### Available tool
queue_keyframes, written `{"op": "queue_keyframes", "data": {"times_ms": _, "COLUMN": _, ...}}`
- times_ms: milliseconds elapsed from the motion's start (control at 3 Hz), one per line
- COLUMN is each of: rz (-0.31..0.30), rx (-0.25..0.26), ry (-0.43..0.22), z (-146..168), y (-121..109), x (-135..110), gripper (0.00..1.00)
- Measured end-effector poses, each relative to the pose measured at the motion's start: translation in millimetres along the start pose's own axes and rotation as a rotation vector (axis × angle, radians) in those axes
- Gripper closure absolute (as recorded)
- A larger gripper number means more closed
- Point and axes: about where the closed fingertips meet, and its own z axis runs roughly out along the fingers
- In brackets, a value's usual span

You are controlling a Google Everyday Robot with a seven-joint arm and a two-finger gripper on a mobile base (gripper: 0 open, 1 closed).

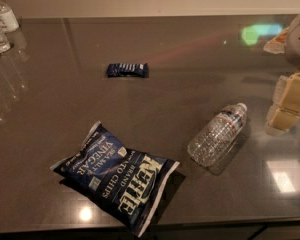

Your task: Move blue chip bag near rxbar blueberry

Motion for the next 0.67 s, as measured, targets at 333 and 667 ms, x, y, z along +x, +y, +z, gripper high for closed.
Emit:
{"op": "queue_keyframes", "data": {"times_ms": 333, "rz": 0.000, "rx": 0.000, "ry": 0.000, "z": 0.0, "y": 0.0, "x": 0.0, "gripper": 0.00}}
{"op": "queue_keyframes", "data": {"times_ms": 667, "rz": -0.012, "rx": -0.014, "ry": -0.019, "z": -3.6, "y": 1.5, "x": -5.5, "gripper": 0.00}}
